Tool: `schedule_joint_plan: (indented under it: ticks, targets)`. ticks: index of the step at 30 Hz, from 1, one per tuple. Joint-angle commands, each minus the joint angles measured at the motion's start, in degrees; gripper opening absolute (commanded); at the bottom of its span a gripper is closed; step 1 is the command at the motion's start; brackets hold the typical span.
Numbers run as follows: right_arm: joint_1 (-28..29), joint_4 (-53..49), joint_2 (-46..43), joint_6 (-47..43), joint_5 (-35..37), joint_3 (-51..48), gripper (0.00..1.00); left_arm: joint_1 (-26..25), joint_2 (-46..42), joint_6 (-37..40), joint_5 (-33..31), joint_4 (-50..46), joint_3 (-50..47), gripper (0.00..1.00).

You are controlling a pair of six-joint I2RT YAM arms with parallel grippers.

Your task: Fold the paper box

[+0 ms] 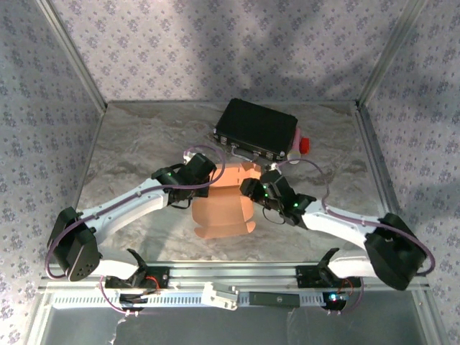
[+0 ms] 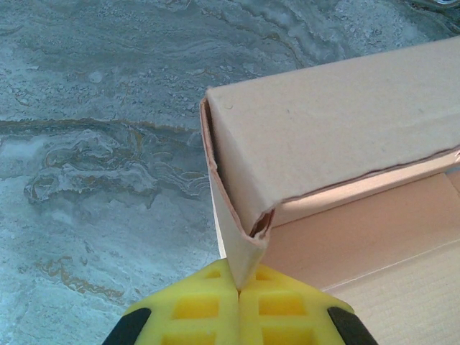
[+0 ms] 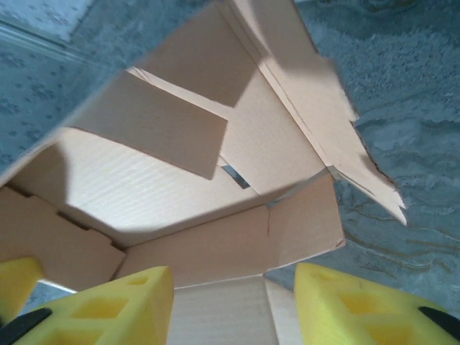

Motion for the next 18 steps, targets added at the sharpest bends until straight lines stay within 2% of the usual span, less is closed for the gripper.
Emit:
schedule_joint_plan:
  ticks: [1, 5, 18]
  targets:
    - [0.07, -1.14, -0.78, -0.65, 2.55, -1.53, 0.53, 0.16, -1.36, 0.13, 0.33, 0.08, 1.54, 0.0]
    - [-0.71, 5.12, 2.74, 0.83, -0.23, -3.04, 0.55, 0.2, -1.29, 0.29, 0.63, 0.11, 1.88, 0.0]
    - [-2.1, 6.99, 10.33, 1.18, -1.52, 1.71, 0.54, 0.17, -1.74, 0.64, 1.08, -0.23, 2.09, 0.0]
